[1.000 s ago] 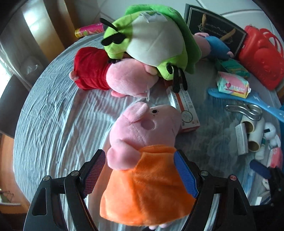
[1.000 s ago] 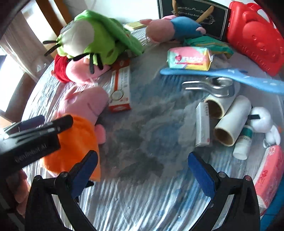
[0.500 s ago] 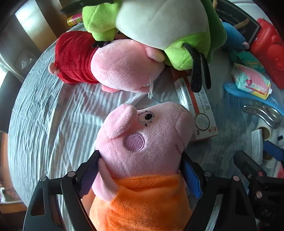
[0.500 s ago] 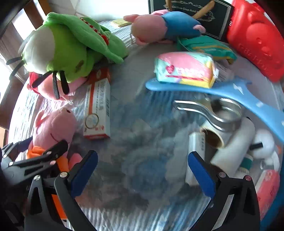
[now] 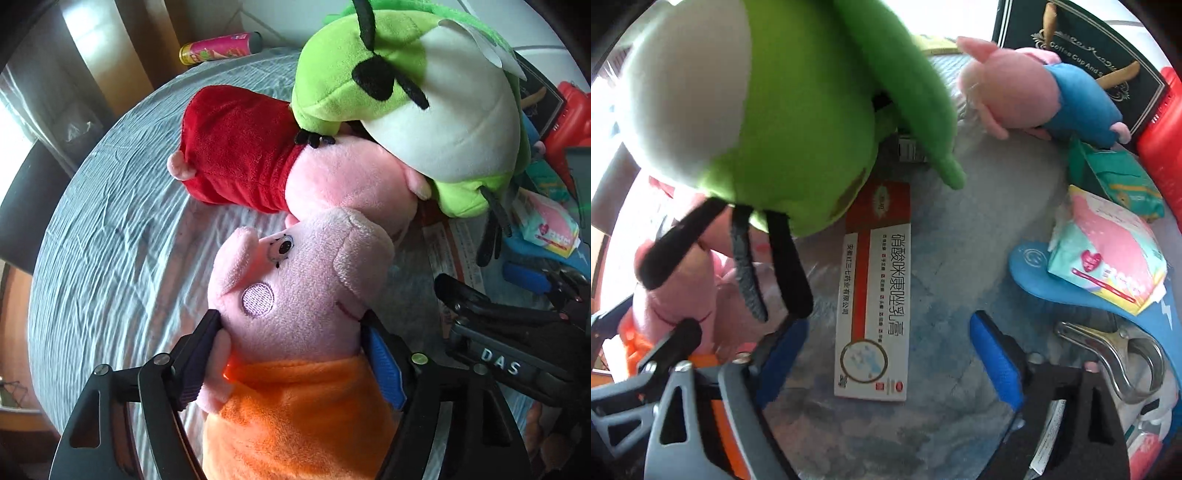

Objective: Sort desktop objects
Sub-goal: 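Grasp the red-and-white ointment box with the right tool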

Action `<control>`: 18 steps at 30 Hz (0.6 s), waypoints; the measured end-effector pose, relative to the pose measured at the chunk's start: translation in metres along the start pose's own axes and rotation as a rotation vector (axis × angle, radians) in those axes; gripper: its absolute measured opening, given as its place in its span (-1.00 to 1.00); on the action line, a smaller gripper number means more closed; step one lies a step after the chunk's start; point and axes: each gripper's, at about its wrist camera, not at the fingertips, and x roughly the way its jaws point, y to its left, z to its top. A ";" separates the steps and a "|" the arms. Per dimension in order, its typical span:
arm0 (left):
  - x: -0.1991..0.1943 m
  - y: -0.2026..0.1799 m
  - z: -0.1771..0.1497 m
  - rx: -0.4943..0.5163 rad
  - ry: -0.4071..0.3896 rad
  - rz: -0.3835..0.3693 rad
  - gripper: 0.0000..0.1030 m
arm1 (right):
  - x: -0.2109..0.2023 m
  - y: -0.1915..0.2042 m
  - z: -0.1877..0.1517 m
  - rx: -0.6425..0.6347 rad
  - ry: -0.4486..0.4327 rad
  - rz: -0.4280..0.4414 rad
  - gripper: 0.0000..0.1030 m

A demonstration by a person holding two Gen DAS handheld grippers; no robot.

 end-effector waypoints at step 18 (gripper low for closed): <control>-0.031 -0.031 -0.044 0.085 -0.074 -0.053 0.30 | -0.021 -0.004 -0.083 -0.005 0.121 -0.013 -0.19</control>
